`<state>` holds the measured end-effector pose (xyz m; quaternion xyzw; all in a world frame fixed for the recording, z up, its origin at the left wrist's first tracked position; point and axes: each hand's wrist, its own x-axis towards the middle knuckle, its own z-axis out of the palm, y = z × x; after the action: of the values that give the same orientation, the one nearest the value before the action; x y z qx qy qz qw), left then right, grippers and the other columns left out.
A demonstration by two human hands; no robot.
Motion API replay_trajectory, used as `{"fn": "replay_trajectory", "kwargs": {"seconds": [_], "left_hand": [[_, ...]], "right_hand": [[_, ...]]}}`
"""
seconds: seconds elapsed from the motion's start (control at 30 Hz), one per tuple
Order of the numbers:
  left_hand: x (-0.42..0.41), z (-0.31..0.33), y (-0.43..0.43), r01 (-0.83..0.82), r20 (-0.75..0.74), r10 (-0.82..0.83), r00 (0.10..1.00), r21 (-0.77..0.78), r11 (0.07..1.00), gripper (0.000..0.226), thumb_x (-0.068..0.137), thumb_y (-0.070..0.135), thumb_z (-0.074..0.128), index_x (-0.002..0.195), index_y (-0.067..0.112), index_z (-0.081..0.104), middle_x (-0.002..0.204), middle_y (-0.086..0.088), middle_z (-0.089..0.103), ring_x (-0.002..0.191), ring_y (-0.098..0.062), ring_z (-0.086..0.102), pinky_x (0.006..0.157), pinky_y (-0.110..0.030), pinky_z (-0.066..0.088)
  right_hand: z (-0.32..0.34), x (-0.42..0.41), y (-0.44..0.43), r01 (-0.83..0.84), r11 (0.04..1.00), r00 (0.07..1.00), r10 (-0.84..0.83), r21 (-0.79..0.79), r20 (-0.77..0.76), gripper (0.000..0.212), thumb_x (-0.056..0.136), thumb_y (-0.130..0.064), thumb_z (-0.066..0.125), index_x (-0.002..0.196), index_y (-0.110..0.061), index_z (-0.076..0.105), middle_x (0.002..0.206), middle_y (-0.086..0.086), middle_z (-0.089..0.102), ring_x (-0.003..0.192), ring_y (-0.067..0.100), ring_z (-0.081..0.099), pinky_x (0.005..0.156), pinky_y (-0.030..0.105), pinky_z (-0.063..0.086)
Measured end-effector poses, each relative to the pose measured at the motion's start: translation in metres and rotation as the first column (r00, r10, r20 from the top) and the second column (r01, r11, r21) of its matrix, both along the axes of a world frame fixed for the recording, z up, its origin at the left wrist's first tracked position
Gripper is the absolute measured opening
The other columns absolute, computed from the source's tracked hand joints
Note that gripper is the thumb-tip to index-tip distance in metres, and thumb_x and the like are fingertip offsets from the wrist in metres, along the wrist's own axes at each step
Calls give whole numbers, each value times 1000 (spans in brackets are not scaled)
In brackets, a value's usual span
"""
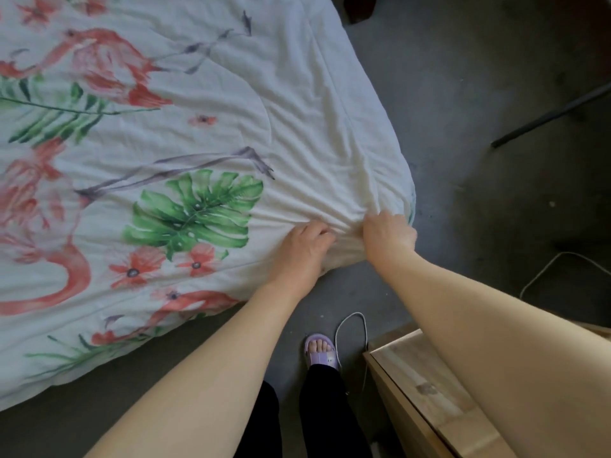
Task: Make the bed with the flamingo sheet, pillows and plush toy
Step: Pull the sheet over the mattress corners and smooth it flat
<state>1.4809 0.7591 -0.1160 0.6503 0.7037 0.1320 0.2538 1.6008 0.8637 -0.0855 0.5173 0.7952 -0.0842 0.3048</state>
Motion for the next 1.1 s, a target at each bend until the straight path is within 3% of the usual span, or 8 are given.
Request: {"fn": "replay_trajectory", "kwargs": {"seconds": [0.2, 0.33, 0.47, 0.63, 0.73, 0.87, 1.0, 1.1], "left_hand": [[-42, 10, -64, -254, -106, 263, 959, 91, 963, 46, 56, -9, 75, 98, 8, 69, 105, -13, 61, 90, -34, 61, 71, -42, 54], [-87, 17, -128, -422, -220, 422, 879, 52, 905, 41, 59, -5, 76, 96, 9, 65, 96, -8, 56, 82, -30, 58, 64, -41, 51], [-125, 24, -203, -592, -379, 536, 755, -42, 805, 41, 58, 11, 84, 90, 12, 58, 94, -5, 55, 82, -29, 56, 62, -39, 48], [-165, 21, -261, -685, -517, 550, 656, -103, 721, 45, 58, 5, 80, 98, 12, 61, 95, -7, 55, 82, -32, 56, 56, -38, 47], [-188, 20, -269, -646, -532, 502, 681, -115, 754, 35, 52, -5, 75, 81, 8, 61, 81, -9, 58, 69, -31, 56, 49, -34, 43], [-204, 20, -270, -508, -470, 373, 800, -200, 838, 31, 44, 1, 82, 61, 12, 59, 60, -7, 55, 53, -28, 56, 42, -27, 33], [-199, 27, -280, -452, -372, 316, 873, -371, 811, 10, 87, 23, 58, 87, 14, 63, 93, -8, 64, 88, -30, 63, 64, -31, 38], [-207, 39, -292, -507, -197, 471, 860, -442, 740, 16, 82, 14, 63, 98, 13, 59, 101, -8, 62, 98, -29, 59, 77, -34, 46]], "right_hand": [[4, -39, -54, -270, 961, 942, 249, -67, -224, 37, 81, 2, 58, 113, -14, 53, 115, 6, 53, 103, 28, 56, 64, 34, 37], [-6, -77, -104, -431, 900, 847, 379, -62, -374, 38, 75, -1, 63, 105, -22, 53, 106, 2, 54, 97, 28, 52, 89, 48, 40], [-10, -118, -156, -604, 784, 694, 606, 145, -388, 50, 45, -9, 83, 90, -21, 64, 85, 2, 61, 74, 28, 58, 68, 38, 44], [-14, -168, -199, -715, 699, 571, 590, 8, -570, 79, 58, -6, 80, 130, -24, 50, 131, 4, 48, 114, 30, 48, 76, 38, 50], [-7, -193, -214, -727, 684, 581, 569, -58, -582, 74, 74, -6, 69, 140, -26, 42, 151, 2, 29, 137, 29, 27, 99, 44, 39], [-5, -212, -226, -725, 683, 647, 631, -89, -429, 75, 71, -14, 74, 137, -26, 40, 145, 3, 32, 129, 30, 33, 93, 43, 41], [5, -227, -243, -693, 677, 718, 616, -247, -325, 58, 79, -18, 68, 131, -25, 43, 133, 4, 43, 120, 29, 43, 91, 40, 42], [23, -248, -260, -766, 590, 642, 721, -255, -261, 43, 88, -16, 57, 129, -29, 50, 129, 3, 47, 121, 29, 44, 96, 41, 40]]}}
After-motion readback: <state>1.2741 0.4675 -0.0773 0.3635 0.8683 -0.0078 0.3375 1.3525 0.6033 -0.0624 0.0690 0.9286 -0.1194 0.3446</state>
